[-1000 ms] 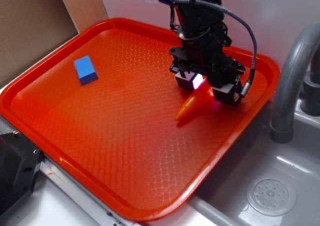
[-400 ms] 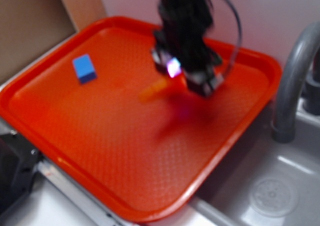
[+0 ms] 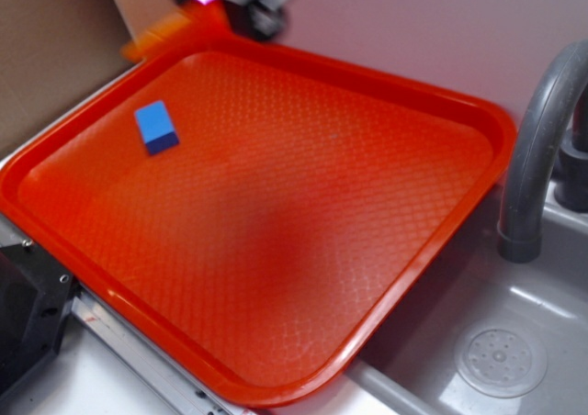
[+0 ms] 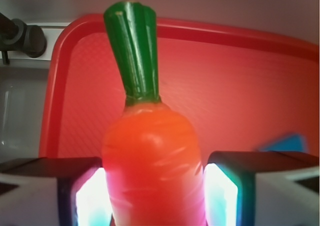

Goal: Grab the carrot.

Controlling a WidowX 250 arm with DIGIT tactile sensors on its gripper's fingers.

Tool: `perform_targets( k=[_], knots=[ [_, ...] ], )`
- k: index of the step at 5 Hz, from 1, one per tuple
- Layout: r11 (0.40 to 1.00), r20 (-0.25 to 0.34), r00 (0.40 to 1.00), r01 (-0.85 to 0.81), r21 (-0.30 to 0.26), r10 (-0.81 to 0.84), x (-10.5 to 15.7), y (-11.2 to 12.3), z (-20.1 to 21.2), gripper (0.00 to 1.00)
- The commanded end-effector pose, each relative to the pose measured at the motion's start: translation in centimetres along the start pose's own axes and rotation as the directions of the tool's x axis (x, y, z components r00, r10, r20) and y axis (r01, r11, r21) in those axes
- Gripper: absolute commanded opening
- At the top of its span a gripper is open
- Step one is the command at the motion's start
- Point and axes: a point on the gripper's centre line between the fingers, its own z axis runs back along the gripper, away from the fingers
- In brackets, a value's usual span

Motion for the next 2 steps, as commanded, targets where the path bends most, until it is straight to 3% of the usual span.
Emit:
perform_targets(
  k=[1, 2],
  knots=[
    [0.959, 0.161, 0.951, -0.275, 0.062, 0.262, -3.8, 4.0, 5.2, 0.0],
    [0.966, 0.075, 0.967, -0.249, 0.07, 0.243, -3.1, 3.3, 3.2, 0.0]
  ],
)
